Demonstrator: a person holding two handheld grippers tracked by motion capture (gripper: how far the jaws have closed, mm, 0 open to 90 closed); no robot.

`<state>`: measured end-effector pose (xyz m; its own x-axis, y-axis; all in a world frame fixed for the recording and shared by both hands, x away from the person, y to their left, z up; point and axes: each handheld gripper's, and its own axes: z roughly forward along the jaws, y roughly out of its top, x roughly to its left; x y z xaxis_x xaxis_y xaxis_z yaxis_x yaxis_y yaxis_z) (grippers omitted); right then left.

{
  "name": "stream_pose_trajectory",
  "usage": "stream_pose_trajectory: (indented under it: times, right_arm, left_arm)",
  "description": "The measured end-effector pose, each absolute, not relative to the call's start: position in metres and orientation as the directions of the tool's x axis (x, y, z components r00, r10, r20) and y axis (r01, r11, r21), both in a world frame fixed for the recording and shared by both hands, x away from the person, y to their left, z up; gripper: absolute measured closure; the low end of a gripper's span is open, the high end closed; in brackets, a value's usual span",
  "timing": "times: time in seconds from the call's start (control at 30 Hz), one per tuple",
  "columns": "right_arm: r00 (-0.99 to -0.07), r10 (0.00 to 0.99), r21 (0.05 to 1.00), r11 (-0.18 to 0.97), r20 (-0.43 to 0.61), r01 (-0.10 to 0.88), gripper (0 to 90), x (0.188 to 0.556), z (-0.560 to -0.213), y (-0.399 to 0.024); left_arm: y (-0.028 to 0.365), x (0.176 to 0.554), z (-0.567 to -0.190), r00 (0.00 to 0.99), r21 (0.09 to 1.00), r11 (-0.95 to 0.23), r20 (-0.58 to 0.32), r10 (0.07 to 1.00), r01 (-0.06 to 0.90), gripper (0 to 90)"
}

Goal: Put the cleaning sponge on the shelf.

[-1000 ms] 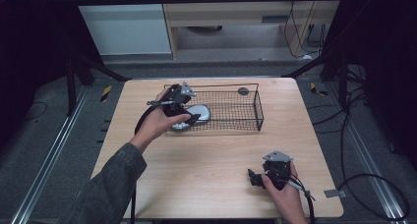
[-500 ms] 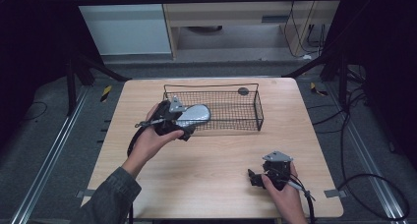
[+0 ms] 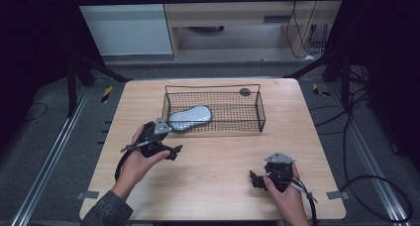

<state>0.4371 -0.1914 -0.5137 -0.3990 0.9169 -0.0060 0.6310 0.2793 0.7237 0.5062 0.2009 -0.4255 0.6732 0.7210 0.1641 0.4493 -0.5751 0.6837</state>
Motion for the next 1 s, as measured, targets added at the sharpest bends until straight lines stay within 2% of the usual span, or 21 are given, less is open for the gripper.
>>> stream_pose_trajectory:
  times: [0.5, 0.73, 1.0]
  right_arm:
    - [-0.398, 0.917, 0.725, 0.276, -0.002, 0.632, 0.4, 0.437, -0.514, -0.191]
    - [-0.398, 0.917, 0.724, 0.276, -0.002, 0.632, 0.4, 0.437, -0.514, -0.191]
    - [-0.398, 0.917, 0.724, 0.276, -0.002, 0.632, 0.4, 0.437, -0.514, -0.191]
  left_arm:
    - [0.248, 0.515, -0.481, 0.575, 0.615, -0.499, 0.088, 0.813, 0.611, 3.8]
    - [0.269, 0.521, -0.491, 0.511, 0.61, -0.447, 0.079, 0.856, 0.654, 3.6]
    - [0.279, 0.526, -0.496, 0.497, 0.621, -0.423, 0.062, 0.865, 0.66, 2.1]
